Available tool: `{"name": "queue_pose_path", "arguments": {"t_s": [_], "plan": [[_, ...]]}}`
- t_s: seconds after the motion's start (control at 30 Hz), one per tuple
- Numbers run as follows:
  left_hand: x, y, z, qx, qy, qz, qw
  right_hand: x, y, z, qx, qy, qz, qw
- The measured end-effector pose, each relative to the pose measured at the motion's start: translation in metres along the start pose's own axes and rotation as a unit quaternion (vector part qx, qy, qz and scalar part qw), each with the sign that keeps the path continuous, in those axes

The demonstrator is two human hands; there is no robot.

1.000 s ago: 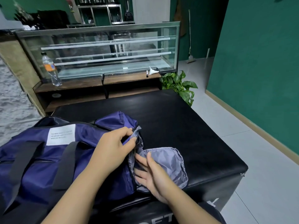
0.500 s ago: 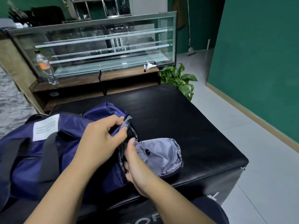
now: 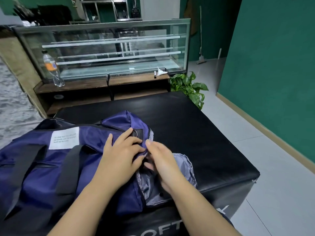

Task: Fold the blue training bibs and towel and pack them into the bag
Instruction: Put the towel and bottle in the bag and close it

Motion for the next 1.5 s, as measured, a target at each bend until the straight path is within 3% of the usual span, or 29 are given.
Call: {"name": "queue_pose_path", "arguments": {"t_s": [0.1, 0.23, 0.37, 0.5, 0.63, 0.8, 1.0, 1.13, 1.27, 1.43, 1.5], "plan": [[-0.006, 0.006, 0.003, 0.064, 0.015, 0.007, 0.998, 0.014, -0.014, -0.004, -0.068, -0.014, -0.063, 0.996], [-0.015, 0.001, 0.013, -0.015, 0.053, -0.015, 0.998, 0.022, -0.019, -0.002, -0.158, -0.016, -0.1, 0.982], [-0.019, -0.015, 0.025, -0.111, 0.035, -0.019, 0.993, 0.008, -0.008, 0.021, -0.27, -0.176, -0.193, 0.927], [-0.027, -0.029, 0.038, -0.071, 0.042, -0.047, 0.995, -0.005, 0.036, 0.041, -0.349, -0.296, -0.128, 0.88], [-0.037, -0.047, 0.059, -0.022, 0.049, -0.083, 0.995, -0.007, 0.074, 0.051, -0.386, -0.332, -0.068, 0.858], [-0.045, -0.072, 0.117, -0.059, -0.078, -0.106, 0.99, 0.009, 0.119, 0.069, -0.427, -0.335, 0.007, 0.84], [-0.055, -0.062, 0.228, -0.028, -0.308, -0.064, 0.949, 0.048, 0.177, 0.083, -0.506, -0.32, 0.074, 0.797], [-0.056, -0.055, 0.291, 0.002, -0.384, -0.04, 0.923, 0.073, 0.213, 0.082, -0.555, -0.318, 0.111, 0.761], [-0.049, -0.045, 0.342, -0.06, -0.414, 0.009, 0.908, 0.097, 0.24, 0.068, -0.61, -0.306, 0.161, 0.713], [-0.049, -0.02, 0.374, -0.148, -0.397, 0.106, 0.9, 0.116, 0.267, 0.048, -0.697, -0.34, 0.214, 0.594], [-0.05, -0.012, 0.38, -0.159, -0.38, 0.127, 0.903, 0.121, 0.279, 0.046, -0.698, -0.341, 0.236, 0.584]]}}
Point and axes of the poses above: each hand's wrist, its own x-axis towards the middle knuckle, its own y-axis out of the palm, z = x × y, the point moved 4 cm from there along x, towards the middle knuckle, and after that the axes turned 3 degrees about x, right-handed, at the moved point
